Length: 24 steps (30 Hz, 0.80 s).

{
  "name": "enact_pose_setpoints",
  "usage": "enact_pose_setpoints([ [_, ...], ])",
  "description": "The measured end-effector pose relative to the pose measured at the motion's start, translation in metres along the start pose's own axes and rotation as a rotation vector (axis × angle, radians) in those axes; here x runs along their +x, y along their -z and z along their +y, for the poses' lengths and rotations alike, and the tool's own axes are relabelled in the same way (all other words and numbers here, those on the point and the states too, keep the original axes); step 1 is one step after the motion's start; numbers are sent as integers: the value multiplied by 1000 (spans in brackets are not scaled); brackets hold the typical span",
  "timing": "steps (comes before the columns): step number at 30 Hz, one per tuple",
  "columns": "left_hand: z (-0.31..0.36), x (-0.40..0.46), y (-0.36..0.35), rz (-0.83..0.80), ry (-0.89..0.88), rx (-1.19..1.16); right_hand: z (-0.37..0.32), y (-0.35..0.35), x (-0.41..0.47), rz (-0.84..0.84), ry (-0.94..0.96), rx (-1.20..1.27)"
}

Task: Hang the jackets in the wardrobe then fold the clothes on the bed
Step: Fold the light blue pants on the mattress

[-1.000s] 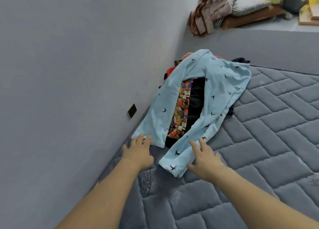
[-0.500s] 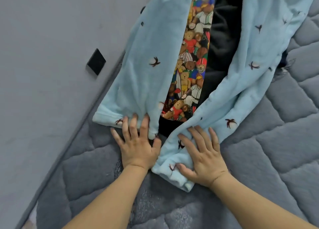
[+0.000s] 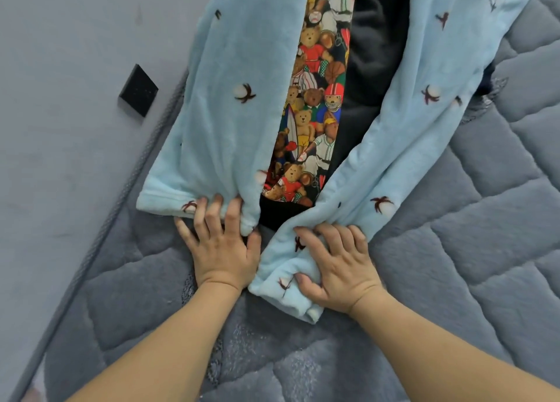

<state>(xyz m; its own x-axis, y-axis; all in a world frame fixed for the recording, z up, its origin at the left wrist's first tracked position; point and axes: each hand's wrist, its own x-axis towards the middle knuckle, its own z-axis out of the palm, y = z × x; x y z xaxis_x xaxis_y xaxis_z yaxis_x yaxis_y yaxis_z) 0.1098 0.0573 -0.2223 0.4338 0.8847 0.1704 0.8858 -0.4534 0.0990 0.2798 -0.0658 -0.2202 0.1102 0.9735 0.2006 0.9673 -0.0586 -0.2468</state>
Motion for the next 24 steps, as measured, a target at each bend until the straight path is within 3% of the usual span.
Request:
enact_pose_setpoints([
  [6,10,9,15,16,-11,93,-4,7,-2,50,-30,-57],
  [9,21,-1,36,-98,-85,256,-10,25,-10,3,-98,-59],
  [11,35,-20,46,-231,-128,309,-8,43,-28,-106,-177,10],
  [14,66,-79,59,-418,-42,178,3,77,-86,-292,-254,169],
  [17,107,-146,76,-562,-90,188,24,115,-157,-475,-360,255],
  [21,169,-234,108,-857,-97,215,46,164,-249,-784,-498,178],
  [24,234,-309,138,-1185,-136,123,54,199,-327,-1065,-511,79],
])
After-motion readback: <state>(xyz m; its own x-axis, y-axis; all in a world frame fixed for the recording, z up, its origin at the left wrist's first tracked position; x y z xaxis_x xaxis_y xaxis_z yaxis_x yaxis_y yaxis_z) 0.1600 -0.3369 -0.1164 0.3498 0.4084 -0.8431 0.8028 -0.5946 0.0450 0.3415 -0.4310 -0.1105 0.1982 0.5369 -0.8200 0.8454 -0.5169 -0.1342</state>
